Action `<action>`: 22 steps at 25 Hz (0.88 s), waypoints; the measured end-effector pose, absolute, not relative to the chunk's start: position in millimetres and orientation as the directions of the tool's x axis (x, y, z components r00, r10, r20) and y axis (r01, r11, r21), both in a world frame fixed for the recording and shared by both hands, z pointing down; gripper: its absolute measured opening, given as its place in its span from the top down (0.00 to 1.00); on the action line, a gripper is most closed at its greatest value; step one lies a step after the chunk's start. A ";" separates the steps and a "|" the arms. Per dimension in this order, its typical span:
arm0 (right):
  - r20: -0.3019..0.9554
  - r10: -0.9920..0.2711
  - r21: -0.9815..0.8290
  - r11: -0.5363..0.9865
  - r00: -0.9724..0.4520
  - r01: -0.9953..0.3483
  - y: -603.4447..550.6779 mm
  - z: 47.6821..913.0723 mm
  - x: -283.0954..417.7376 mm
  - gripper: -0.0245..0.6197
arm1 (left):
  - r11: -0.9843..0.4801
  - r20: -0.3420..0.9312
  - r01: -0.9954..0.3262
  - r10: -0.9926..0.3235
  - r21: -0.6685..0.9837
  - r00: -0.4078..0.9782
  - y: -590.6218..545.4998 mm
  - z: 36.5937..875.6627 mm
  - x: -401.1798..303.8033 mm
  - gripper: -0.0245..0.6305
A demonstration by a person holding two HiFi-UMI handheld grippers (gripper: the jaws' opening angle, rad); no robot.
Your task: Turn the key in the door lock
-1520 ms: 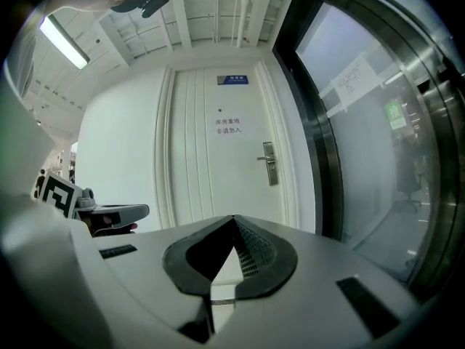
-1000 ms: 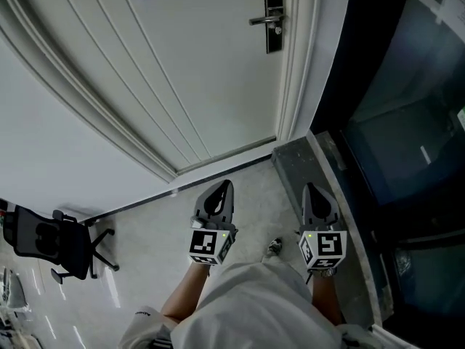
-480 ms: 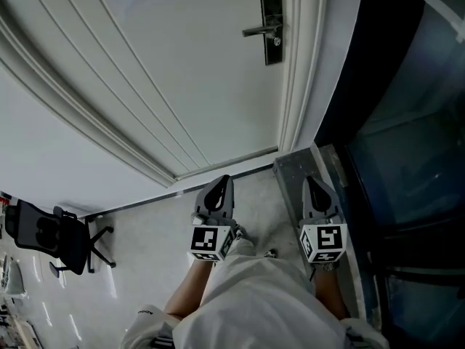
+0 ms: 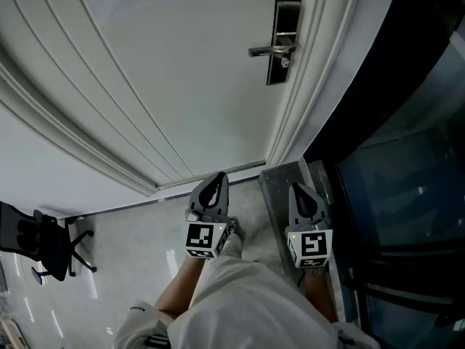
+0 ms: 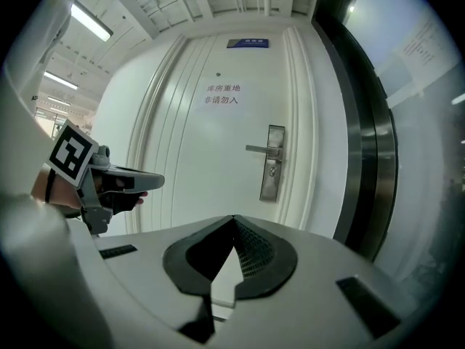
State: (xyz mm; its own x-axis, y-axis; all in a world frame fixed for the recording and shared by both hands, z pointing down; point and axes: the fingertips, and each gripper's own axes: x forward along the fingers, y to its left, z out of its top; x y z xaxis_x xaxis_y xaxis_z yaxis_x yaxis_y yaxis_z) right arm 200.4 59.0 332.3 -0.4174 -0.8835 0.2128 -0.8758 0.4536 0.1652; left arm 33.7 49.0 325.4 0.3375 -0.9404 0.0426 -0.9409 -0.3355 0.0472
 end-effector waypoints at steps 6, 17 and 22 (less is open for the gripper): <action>0.233 -0.897 0.251 0.429 -0.376 -0.868 2.1 324.3 183.2 0.96 | -0.438 0.046 -0.898 -0.897 0.045 0.440 -18.1 325.0 41.2 0.95; 0.246 -0.937 0.386 0.329 -0.247 -0.862 -64.0 311.2 161.4 0.96 | -0.537 0.032 -0.840 -0.841 0.072 0.540 -104.4 324.1 34.0 0.95; 0.194 -0.972 0.557 0.222 -0.135 -0.800 -77.6 299.9 160.9 0.96 | -0.602 0.020 -0.798 -0.798 0.042 0.603 -116.8 319.4 44.0 0.95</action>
